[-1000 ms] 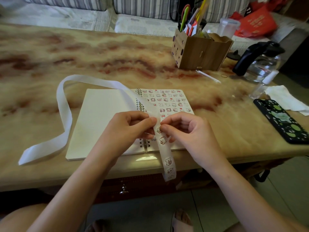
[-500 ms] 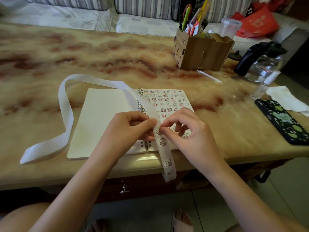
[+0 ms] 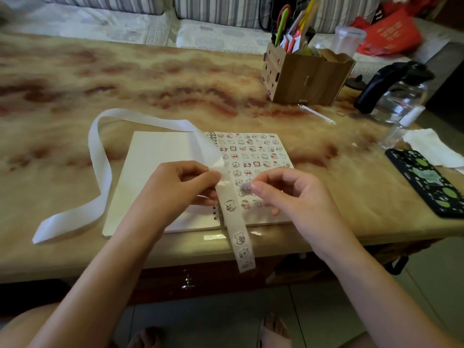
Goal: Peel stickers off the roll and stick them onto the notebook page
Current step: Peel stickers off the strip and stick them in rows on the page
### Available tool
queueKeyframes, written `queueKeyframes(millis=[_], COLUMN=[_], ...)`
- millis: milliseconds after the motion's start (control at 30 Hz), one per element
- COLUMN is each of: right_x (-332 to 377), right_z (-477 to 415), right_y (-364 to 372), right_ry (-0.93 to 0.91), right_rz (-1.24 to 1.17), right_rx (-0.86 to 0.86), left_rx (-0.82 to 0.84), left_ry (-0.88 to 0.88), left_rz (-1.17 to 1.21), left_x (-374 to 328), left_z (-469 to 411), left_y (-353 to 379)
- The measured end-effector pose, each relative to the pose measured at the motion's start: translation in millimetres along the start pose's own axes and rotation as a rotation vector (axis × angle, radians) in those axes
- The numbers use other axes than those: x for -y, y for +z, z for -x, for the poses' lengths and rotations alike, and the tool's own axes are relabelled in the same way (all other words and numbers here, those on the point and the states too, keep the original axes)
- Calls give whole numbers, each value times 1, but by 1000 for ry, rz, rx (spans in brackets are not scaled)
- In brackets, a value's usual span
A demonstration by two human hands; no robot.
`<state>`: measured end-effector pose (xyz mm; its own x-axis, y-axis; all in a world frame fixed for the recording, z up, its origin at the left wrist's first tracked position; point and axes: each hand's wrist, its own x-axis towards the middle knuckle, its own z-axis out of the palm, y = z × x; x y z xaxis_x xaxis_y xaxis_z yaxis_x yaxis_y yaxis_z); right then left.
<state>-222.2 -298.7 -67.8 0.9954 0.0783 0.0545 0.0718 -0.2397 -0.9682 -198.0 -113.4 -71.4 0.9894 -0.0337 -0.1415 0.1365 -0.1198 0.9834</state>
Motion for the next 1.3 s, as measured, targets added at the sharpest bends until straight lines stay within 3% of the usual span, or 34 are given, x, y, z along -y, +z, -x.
queueKeyframes(millis=[100, 267, 1300], right_x=[-4, -7, -13], right_z=[-2, -3, -3], right_y=[-1, 4, 17], right_ry=[134, 211, 166], right_rz=[-11, 52, 286], right_rx=[53, 105, 77], left_rx=[-21, -4, 2], left_ry=[-8, -43, -62], left_rz=[-34, -65, -103], left_x=[2, 5, 9], left_z=[-2, -5, -7], left_y=[-7, -14, -11])
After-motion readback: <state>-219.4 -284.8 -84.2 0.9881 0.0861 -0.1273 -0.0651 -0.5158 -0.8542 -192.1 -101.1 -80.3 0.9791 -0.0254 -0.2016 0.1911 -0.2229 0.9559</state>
